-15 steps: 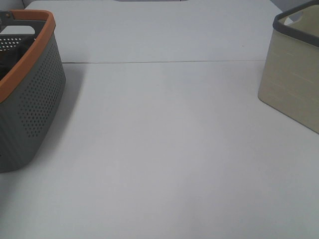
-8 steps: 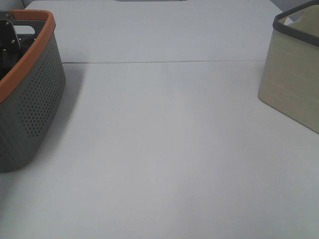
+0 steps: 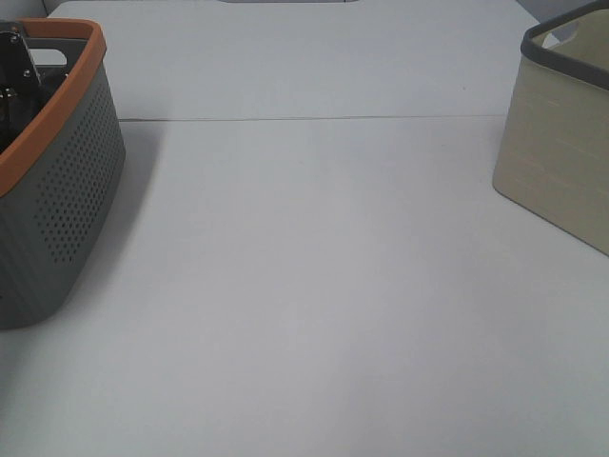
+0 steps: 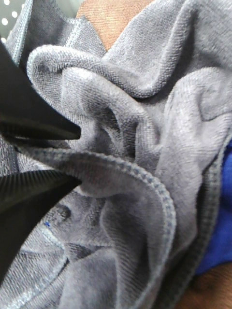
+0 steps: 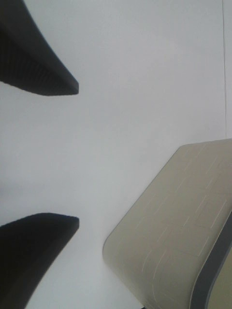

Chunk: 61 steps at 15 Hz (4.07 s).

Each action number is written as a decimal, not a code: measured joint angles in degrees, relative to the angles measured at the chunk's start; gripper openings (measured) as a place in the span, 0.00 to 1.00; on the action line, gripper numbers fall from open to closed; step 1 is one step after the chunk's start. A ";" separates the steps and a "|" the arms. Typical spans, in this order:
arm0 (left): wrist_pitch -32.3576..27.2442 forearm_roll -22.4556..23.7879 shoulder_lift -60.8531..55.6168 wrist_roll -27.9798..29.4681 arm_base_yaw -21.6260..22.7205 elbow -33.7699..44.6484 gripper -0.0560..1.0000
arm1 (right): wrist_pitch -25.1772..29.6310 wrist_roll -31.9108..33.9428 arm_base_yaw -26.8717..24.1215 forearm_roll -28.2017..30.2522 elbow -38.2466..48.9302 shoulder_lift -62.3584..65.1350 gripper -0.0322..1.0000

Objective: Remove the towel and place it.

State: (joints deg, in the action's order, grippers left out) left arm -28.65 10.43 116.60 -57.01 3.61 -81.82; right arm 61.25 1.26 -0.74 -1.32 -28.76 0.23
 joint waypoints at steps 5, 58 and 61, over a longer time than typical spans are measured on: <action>-0.06 -3.50 -0.06 0.00 0.00 0.00 0.05 | 0.00 0.00 0.00 0.00 0.00 0.00 0.63; -27.62 -7.96 -8.02 13.12 -45.49 -55.35 0.05 | -13.98 -66.63 0.00 -68.70 -5.33 -43.66 0.60; -27.96 -7.96 -8.02 13.12 -45.49 -55.35 0.05 | -13.75 -67.32 0.00 -69.79 -5.33 -43.66 0.60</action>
State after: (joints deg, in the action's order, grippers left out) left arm -56.61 2.46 108.58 -43.89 -41.88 -137.17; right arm 47.50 -66.06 -0.74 -71.10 -34.09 -43.43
